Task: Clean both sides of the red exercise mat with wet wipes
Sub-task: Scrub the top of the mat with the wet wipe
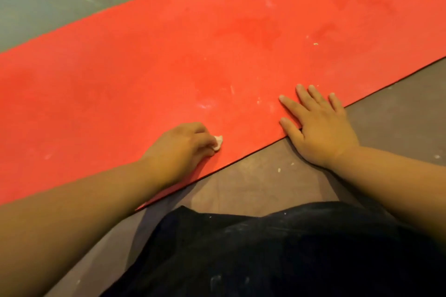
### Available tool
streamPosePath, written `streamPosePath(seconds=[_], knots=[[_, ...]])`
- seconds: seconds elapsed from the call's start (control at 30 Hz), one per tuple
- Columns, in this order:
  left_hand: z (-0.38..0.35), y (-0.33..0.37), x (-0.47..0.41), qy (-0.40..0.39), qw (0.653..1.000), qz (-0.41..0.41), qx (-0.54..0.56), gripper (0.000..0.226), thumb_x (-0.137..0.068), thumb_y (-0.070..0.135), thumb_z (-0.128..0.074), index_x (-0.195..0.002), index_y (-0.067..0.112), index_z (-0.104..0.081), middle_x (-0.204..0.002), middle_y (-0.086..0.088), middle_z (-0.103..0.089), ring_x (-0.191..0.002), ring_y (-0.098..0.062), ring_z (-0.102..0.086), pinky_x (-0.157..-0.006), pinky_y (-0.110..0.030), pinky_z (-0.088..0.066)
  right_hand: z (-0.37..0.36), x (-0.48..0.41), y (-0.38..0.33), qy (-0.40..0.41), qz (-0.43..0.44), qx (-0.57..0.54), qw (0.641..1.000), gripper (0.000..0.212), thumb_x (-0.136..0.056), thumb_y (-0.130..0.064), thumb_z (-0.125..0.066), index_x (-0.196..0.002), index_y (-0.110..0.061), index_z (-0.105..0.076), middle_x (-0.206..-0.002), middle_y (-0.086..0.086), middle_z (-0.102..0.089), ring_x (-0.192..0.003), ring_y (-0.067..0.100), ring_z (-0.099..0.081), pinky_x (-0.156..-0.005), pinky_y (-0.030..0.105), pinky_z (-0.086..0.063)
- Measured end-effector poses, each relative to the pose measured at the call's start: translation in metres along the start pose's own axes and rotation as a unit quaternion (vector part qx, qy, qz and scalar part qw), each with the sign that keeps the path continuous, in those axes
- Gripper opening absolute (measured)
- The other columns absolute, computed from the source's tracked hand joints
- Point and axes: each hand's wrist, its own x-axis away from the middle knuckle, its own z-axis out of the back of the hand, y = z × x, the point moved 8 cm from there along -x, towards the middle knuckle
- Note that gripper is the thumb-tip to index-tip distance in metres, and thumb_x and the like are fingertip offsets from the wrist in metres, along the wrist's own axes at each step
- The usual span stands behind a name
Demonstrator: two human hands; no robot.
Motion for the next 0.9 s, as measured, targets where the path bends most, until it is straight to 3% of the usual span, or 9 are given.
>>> streamPosePath(seconds=[0.1, 0.3, 0.5, 0.57, 0.63, 0.73, 0.9], knots=[[0.001, 0.002, 0.001, 0.012, 1.0, 0.012, -0.013, 0.021, -0.085, 0.028, -0.058, -0.087, 0.017, -0.076, -0.084, -0.005, -0.066, -0.07, -0.028, -0.065, -0.059, -0.026, -0.047, 0.0, 0.0, -0.002, 0.005, 0.002, -0.017, 1.0, 0.064, -0.088, -0.056, -0.009, -0.146, -0.039, -0.027, -0.158, 0.001, -0.017, -0.146, 0.022, -0.01, -0.117, 0.048, -0.005], [-0.02, 0.038, -0.081, 0.051, 0.993, 0.076, 0.08, 0.016, -0.087, 0.018, -0.067, -0.1, 0.014, -0.075, -0.098, -0.01, -0.065, -0.094, -0.029, -0.06, -0.079, -0.029, -0.04, 0.003, 0.0, -0.002, 0.011, 0.015, -0.081, 0.997, 0.055, -0.094, -0.041, -0.017, -0.145, -0.031, -0.035, -0.156, -0.001, -0.024, -0.146, 0.019, -0.014, -0.117, 0.042, -0.006], [-0.006, 0.022, -0.022, 0.003, 1.0, -0.01, 0.011, 0.026, -0.09, 0.032, -0.057, -0.099, 0.014, -0.075, -0.093, -0.003, -0.065, -0.078, -0.022, -0.061, -0.066, -0.023, -0.037, 0.014, -0.008, 0.012, -0.025, 0.066, -0.128, 0.989, 0.041, -0.102, -0.026, -0.034, -0.141, -0.027, -0.043, -0.154, -0.002, -0.029, -0.143, 0.016, -0.023, -0.116, 0.031, -0.013], [-0.001, 0.003, 0.0, -0.002, 1.0, 0.003, -0.002, 0.014, -0.088, 0.024, -0.066, -0.095, 0.017, -0.076, -0.094, -0.001, -0.067, -0.079, -0.023, -0.064, -0.065, -0.024, -0.04, 0.017, -0.006, 0.015, 0.012, 0.083, -0.13, 0.988, 0.04, -0.1, -0.028, -0.035, -0.137, -0.024, -0.05, -0.149, 0.001, -0.038, -0.14, 0.02, -0.032, -0.114, 0.034, -0.021], [-0.005, 0.002, -0.004, 0.009, 1.0, 0.006, 0.008, 0.01, -0.087, 0.02, -0.069, -0.093, 0.019, -0.076, -0.094, 0.001, -0.067, -0.08, -0.022, -0.065, -0.067, -0.022, -0.04, 0.015, -0.006, 0.022, 0.057, 0.052, -0.123, 0.989, 0.049, -0.094, -0.036, -0.03, -0.134, -0.021, -0.054, -0.146, 0.006, -0.044, -0.137, 0.026, -0.036, -0.114, 0.042, -0.027], [-0.014, 0.026, -0.043, 0.035, 0.998, -0.008, 0.043, 0.017, -0.087, 0.022, -0.062, -0.094, 0.017, -0.076, -0.094, -0.003, -0.067, -0.084, -0.024, -0.063, -0.068, -0.022, -0.04, 0.011, -0.008, 0.036, 0.071, -0.053, -0.125, 0.988, 0.055, -0.088, -0.038, -0.027, -0.136, -0.021, -0.05, -0.149, 0.009, -0.037, -0.141, 0.028, -0.026, -0.117, 0.045, -0.017], [-0.024, 0.062, -0.084, 0.03, 0.997, -0.042, 0.059, 0.025, -0.087, 0.023, -0.057, -0.099, 0.012, -0.075, -0.096, -0.008, -0.066, -0.087, -0.027, -0.062, -0.071, -0.023, -0.038, 0.01, -0.01, 0.037, 0.066, -0.057, -0.106, 0.991, 0.055, -0.089, -0.037, -0.024, -0.138, -0.024, -0.047, -0.151, 0.005, -0.034, -0.142, 0.026, -0.023, -0.118, 0.042, -0.01]])
